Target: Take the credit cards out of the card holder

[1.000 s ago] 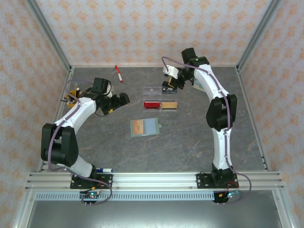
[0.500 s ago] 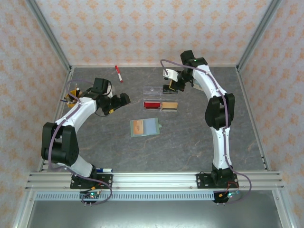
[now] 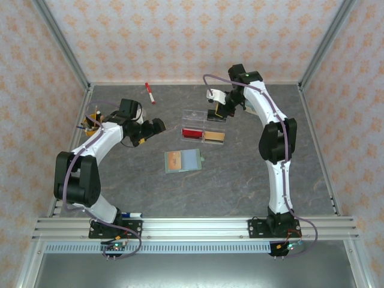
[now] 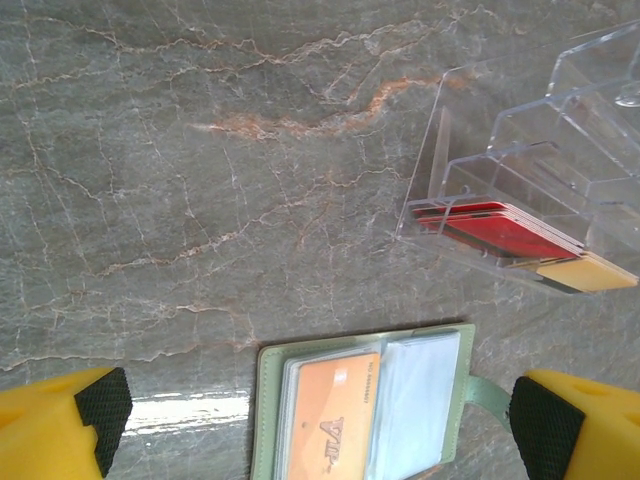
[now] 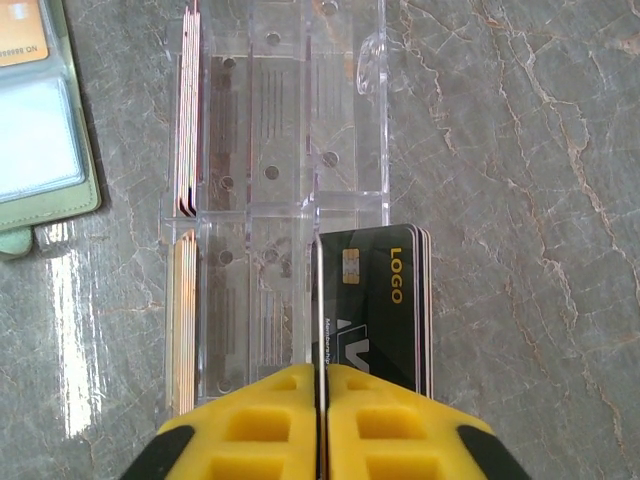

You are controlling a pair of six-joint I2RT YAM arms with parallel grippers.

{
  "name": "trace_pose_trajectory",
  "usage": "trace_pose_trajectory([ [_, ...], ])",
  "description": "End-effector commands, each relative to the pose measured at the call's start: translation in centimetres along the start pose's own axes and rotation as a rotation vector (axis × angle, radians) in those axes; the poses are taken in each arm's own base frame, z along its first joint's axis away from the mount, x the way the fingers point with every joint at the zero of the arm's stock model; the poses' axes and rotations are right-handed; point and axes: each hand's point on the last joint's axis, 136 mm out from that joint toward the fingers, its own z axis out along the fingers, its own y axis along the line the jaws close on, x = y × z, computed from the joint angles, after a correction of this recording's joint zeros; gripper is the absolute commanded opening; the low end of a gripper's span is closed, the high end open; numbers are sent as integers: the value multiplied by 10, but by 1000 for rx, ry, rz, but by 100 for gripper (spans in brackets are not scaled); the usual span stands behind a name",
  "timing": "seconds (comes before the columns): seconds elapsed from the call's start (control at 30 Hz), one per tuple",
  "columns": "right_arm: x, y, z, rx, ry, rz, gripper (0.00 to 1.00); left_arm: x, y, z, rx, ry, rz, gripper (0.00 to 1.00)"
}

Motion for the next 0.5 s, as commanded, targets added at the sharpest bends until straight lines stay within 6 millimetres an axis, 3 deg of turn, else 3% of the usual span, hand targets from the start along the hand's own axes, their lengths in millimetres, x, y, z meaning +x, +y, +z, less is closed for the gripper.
trace_pose_trajectory([
  [0.0,1,-6,-2,18,5,30,12,-6,-4,-1,25,-13,-9,100],
  [0.33,-2,-22,3,75,-14,74,10,-4,-2,2,25,-3,-14,100],
  [0.47,-1,-23,4,78,-10,74,16,-4,-3,1,29,-4,-13,100],
])
